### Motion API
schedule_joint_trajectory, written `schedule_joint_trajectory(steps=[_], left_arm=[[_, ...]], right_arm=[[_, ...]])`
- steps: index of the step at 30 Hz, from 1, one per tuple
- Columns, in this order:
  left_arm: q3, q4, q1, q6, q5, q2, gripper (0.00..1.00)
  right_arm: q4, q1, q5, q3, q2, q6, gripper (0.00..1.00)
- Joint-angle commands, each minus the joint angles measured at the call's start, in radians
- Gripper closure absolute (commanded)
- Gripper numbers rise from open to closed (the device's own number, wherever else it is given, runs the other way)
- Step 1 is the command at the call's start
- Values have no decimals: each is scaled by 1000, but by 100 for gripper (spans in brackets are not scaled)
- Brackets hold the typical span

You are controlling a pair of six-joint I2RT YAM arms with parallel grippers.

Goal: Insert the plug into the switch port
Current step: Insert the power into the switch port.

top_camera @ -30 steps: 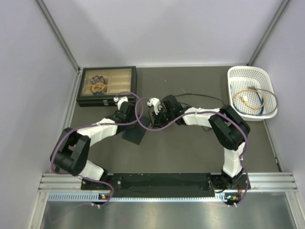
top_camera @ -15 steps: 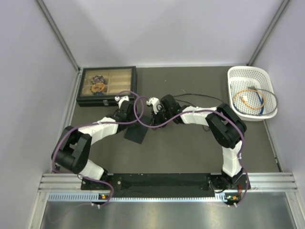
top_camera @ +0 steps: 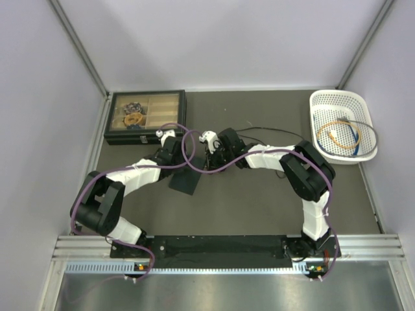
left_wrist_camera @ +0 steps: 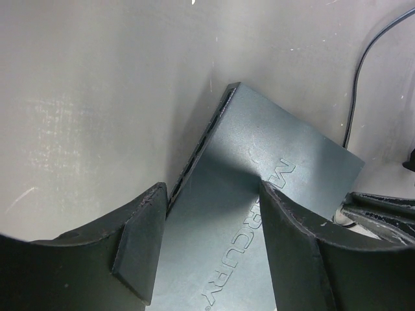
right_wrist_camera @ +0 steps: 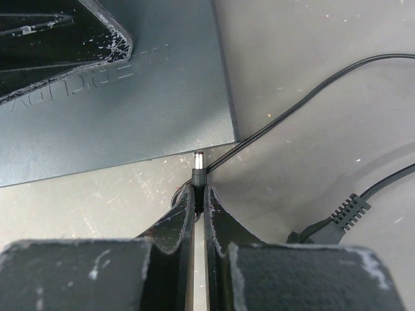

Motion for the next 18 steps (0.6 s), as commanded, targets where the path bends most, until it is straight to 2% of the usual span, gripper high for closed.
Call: schedule_joint_trajectory(steps=[1,18], left_arm=[[16,-22,-5,22,33,29,37],[21,-25,-5,22,47,35,37]], right_arm=[[61,10,21,1,-23,-42,100],[104,10,-83,-35,-76,-77,100]])
